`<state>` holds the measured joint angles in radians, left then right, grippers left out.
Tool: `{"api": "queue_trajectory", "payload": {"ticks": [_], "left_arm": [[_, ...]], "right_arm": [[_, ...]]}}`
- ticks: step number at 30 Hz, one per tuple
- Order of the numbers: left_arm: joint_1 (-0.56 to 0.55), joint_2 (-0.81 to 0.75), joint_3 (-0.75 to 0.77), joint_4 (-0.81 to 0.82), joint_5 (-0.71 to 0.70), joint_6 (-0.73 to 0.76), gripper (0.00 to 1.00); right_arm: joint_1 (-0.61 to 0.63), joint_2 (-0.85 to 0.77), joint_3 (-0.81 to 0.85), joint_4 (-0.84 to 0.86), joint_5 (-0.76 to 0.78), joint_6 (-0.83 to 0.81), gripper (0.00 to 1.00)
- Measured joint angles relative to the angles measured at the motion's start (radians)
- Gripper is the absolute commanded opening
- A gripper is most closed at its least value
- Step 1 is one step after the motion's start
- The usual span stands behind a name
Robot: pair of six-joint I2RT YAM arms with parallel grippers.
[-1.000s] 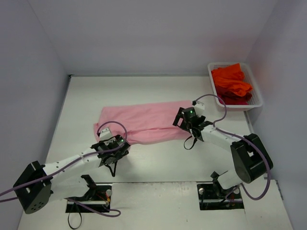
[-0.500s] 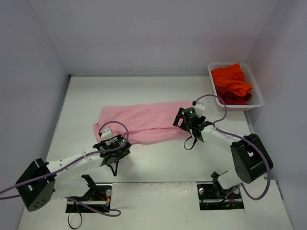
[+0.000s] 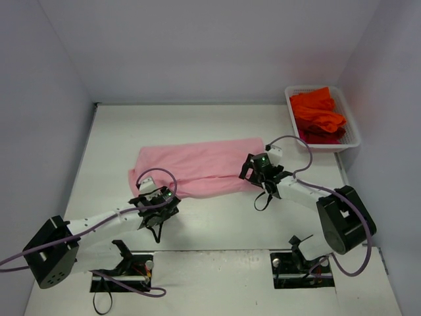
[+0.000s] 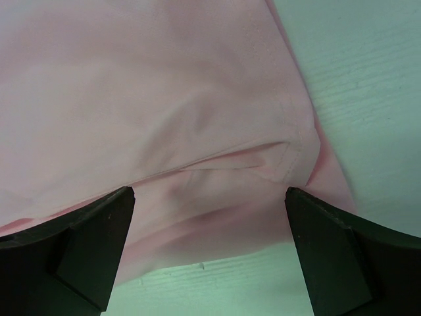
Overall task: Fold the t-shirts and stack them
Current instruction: Fold the tshirt
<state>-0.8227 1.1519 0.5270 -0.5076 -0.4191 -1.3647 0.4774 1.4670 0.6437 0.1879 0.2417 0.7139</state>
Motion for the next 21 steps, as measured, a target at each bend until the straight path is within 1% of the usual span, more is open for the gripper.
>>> {"api": "queue_trajectory", "payload": {"ticks": [12,21], "left_arm": [[0.0,0.014,0.0,0.019,-0.006,0.002,0.64],[0.0,0.019,0.0,0.029,-0.011,0.003,0.64]], "right_arm": [[0.0,-0.094,-0.028,-0.024,-0.001,0.012,0.96],[0.0,-0.127,-0.048,-0.069,-0.002,0.036,0.96]]}}
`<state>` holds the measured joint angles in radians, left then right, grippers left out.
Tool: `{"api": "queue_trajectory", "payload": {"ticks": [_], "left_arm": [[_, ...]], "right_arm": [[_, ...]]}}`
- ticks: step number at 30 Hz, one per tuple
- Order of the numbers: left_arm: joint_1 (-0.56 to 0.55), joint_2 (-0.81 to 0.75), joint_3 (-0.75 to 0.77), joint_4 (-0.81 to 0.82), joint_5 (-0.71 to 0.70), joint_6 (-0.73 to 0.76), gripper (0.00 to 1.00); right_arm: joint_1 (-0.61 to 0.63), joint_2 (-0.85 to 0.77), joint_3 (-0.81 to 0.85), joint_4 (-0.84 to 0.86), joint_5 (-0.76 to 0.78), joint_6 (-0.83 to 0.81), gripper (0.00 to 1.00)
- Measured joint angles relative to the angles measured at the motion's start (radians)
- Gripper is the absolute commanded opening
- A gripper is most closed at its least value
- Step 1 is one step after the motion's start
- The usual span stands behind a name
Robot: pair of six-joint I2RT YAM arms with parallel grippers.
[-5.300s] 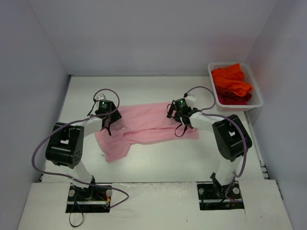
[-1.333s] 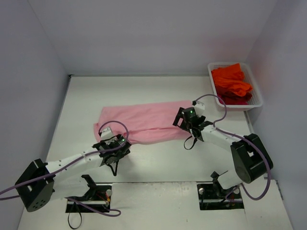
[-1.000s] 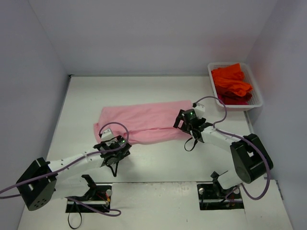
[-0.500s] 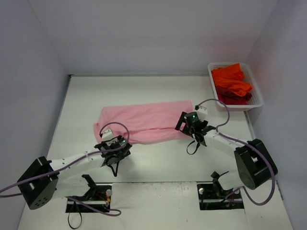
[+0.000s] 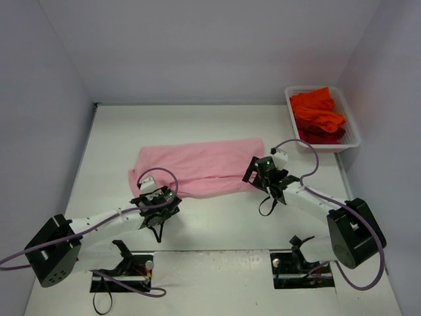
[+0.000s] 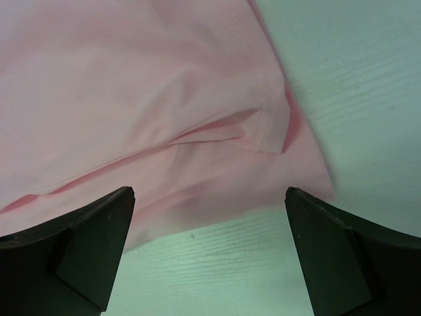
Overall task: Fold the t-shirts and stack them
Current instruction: Fold the tshirt
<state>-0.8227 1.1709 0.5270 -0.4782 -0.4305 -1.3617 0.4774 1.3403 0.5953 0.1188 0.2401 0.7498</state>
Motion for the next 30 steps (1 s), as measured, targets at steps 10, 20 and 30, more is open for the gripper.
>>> {"api": "queue_trajectory", "payload": {"ticks": [10,20,30], "left_arm": [[0.0,0.012,0.0,0.026,-0.015,0.001,0.64],[0.0,0.014,0.0,0.035,-0.016,0.0,0.64],[0.0,0.014,-0.001,0.035,-0.018,0.0,0.6]], "right_arm": [[0.0,-0.002,-0.022,-0.01,-0.002,0.024,0.96],[0.023,0.001,-0.037,0.004,0.006,0.055,0.89],[0.133,0.068,-0.034,0.042,0.061,0.101,0.87]]}}
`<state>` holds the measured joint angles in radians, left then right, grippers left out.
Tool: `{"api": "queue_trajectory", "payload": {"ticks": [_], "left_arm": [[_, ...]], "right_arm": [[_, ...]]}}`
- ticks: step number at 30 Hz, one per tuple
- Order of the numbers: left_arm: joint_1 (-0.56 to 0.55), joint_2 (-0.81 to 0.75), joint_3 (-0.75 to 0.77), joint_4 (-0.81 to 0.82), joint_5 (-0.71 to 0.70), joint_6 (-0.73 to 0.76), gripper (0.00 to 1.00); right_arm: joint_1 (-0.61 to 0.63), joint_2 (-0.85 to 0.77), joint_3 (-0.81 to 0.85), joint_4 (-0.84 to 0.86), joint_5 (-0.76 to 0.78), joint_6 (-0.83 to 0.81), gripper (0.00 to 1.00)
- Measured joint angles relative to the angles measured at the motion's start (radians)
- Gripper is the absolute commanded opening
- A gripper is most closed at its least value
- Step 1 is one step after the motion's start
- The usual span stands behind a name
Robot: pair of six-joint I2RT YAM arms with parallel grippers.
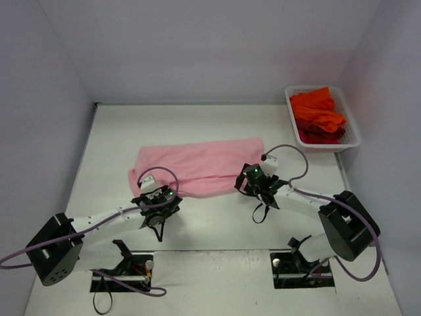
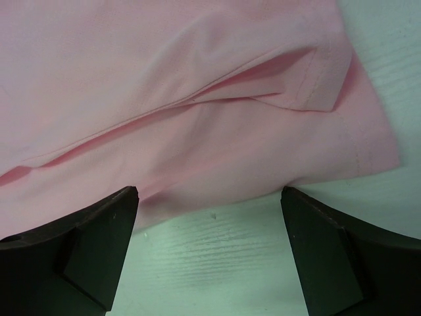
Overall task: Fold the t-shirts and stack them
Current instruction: Fold the tshirt
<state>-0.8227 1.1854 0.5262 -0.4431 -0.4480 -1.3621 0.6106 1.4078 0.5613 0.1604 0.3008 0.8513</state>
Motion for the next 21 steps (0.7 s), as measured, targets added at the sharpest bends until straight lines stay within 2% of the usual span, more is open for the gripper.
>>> {"api": "queue_trajectory", "payload": {"ticks": [18,21], "left_arm": [[0.0,-0.029,-0.026,0.007,-0.019,-0.015,0.55],[-0.001,-0.029,-0.028,0.008,-0.023,-0.018,0.45]], "right_arm": [[0.006,0.002,0.0,0.004,0.013,0.016,0.86],[0.006,0.002,0.0,0.004,0.013,0.016,0.86]]}}
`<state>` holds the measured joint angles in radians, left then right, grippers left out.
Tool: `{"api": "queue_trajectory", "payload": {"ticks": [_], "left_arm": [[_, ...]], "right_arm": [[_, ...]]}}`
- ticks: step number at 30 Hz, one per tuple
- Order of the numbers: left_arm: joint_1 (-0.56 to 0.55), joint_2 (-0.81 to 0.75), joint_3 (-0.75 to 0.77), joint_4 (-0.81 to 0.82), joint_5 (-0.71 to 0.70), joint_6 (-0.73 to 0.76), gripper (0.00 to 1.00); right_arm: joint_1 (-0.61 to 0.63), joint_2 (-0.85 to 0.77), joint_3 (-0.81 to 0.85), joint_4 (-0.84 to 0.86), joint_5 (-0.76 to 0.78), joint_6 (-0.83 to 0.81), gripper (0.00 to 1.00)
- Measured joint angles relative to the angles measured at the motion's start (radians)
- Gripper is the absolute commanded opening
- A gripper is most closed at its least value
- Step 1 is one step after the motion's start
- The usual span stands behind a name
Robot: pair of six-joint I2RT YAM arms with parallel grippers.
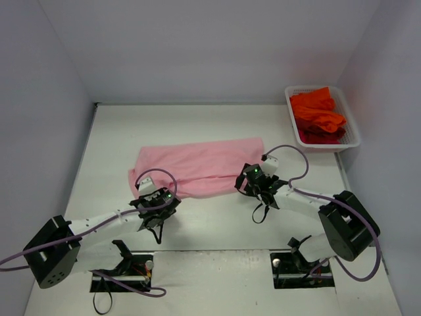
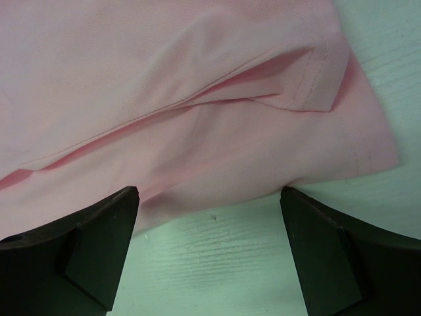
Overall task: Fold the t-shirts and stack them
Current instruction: Fold the tshirt
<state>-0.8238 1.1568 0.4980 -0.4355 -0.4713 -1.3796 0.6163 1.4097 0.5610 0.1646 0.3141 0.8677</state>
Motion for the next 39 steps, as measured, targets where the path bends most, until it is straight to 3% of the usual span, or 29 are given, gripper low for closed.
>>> {"api": "queue_trajectory", "payload": {"ticks": [4,7,9,10,12,13,15,18,21,39], "left_arm": [[0.0,-0.007,-0.014,0.008,-0.011,-0.001,0.36],[0.0,-0.017,-0.024,0.011,-0.017,-0.001,0.3],[0.0,-0.017,-0.027,0.013,-0.02,-0.001,0.22],[0.0,-0.017,-0.029,0.014,-0.023,0.0,0.1],[0.0,-0.018,-0.037,0.022,-0.025,-0.004,0.04],[0.0,-0.02,-0.039,0.024,-0.025,-0.002,0.01],[0.0,-0.024,-0.045,0.033,-0.026,0.0,0.0],[0.0,-0.03,-0.051,0.042,-0.026,0.003,0.0],[0.0,-0.03,-0.051,0.045,-0.025,0.005,0.0],[0.0,-0.014,-0.05,0.074,-0.035,0.024,0.0]], "right_arm": [[0.0,0.001,0.0,-0.001,0.002,0.0,0.77],[0.0,0.002,0.0,-0.005,0.004,0.004,0.62],[0.0,0.003,0.0,-0.007,0.007,0.005,0.56],[0.0,0.004,0.0,-0.008,0.009,0.005,0.51],[0.0,0.009,0.0,-0.009,0.012,0.005,0.45],[0.0,0.012,0.0,-0.01,0.014,0.003,0.38],[0.0,0.019,0.0,-0.011,0.016,0.002,0.31],[0.0,0.028,0.002,-0.011,0.021,0.0,0.1],[0.0,0.032,0.002,-0.011,0.022,0.001,0.0],[0.0,0.035,0.023,-0.024,0.034,-0.011,0.0]]}}
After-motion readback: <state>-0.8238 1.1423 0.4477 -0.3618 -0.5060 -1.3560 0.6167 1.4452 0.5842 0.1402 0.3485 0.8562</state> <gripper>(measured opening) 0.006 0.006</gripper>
